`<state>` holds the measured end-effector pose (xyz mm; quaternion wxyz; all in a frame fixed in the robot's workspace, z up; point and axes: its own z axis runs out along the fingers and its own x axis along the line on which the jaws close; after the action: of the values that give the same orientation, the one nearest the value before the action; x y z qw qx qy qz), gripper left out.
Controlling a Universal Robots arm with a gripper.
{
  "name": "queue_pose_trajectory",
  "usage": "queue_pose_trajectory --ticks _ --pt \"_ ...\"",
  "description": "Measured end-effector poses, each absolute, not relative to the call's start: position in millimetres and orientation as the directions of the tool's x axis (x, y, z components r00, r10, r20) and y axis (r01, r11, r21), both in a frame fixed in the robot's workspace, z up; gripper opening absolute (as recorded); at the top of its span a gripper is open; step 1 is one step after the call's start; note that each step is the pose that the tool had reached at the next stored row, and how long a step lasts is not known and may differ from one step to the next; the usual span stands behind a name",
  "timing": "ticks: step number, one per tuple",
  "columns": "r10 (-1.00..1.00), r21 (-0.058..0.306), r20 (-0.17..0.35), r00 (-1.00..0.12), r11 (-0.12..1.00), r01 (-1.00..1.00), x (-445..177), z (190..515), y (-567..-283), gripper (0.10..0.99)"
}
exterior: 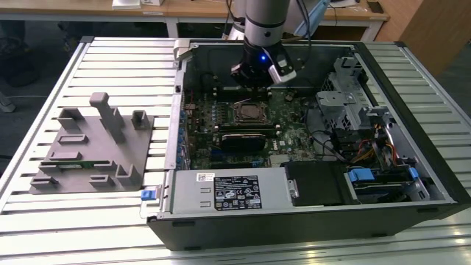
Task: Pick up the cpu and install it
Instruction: 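Install the first cpu locking lever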
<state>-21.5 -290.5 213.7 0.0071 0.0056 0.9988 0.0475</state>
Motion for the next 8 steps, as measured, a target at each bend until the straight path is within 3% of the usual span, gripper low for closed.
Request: queue_pose_trajectory --ticks 8 --pt "0.012 0.095 -0.012 -1.0 0.995 0.011 -19.0 207.1 -290.5 0.106"
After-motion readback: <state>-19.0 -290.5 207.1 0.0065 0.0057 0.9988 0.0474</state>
